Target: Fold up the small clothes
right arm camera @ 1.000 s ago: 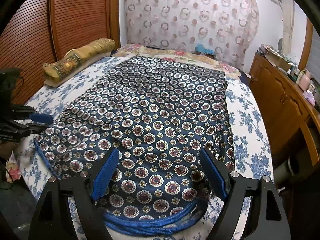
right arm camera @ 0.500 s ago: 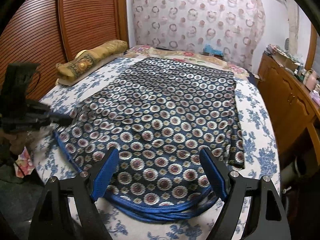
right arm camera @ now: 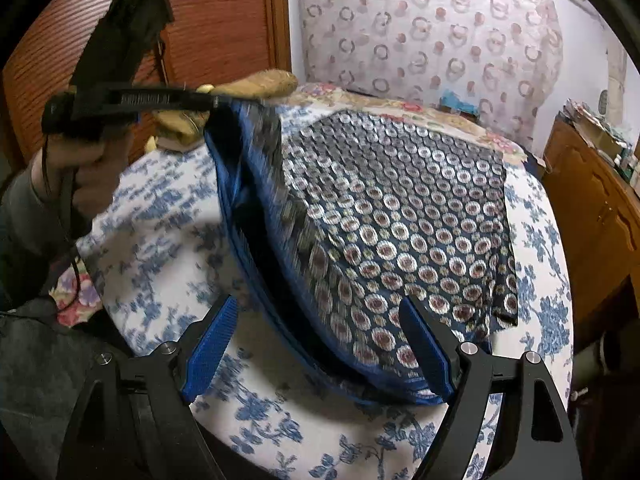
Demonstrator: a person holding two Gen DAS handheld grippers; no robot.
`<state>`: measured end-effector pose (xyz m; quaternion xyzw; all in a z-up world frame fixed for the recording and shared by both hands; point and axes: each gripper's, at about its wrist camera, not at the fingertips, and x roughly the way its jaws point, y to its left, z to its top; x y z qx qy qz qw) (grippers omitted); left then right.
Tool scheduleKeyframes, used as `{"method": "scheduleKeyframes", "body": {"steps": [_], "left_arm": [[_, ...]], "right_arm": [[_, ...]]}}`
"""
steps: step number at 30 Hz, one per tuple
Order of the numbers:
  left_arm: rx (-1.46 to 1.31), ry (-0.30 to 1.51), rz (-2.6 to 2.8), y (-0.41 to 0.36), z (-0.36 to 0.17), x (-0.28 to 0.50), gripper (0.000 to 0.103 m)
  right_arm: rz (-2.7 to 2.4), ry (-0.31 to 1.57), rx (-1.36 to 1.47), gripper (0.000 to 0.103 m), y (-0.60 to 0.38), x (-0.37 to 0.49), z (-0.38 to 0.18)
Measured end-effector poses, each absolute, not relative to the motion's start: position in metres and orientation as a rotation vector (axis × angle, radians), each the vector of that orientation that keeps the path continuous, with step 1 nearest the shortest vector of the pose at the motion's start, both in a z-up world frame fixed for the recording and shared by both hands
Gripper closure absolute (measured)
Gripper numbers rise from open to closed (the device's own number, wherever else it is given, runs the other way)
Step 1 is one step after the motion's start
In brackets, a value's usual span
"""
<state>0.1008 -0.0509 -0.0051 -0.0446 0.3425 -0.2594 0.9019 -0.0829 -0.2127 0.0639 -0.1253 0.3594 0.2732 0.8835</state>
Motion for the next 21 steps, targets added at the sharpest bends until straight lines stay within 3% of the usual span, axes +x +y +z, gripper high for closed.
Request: {"method": "scheduleKeyframes", "body": {"steps": [4, 7, 8, 9, 11, 21], "left_arm": [[-0.087, 0.710, -0.518, -0.049, -0.007, 0.106, 0.102], [-0.090, 0.708, -0.508, -0.046, -0.006, 0.112, 0.102], [-0.095, 0.708, -0.505, -0.043, -0.006, 0.115, 0.102], [-0.098, 0.710, -0.501, -0.042, -0.006, 0.119, 0.102], [-0.092, 0.710, -0.491, -0.042, -0.005, 0.125, 0.102], [-0.059, 0.691, -0.393, -0.028, 0.001, 0.179, 0.102]], "right_arm": [[0.548, 0.770, -0.290, 0.019, -0.218, -0.074, 0.054], [0.530, 0.788, -0.289, 0.048, -0.225, -0.058, 0.052], [0.544, 0.794, -0.278, 0.073, -0.227, -0.053, 0.052], [0.562, 0.798, -0.271, 0.090, -0.227, -0.046, 0.053], [0.562, 0.785, -0.291, 0.098, -0.224, -0.031, 0.057], [0.520, 0.642, -0.341, 0.100, -0.211, 0.053, 0.109]]}}
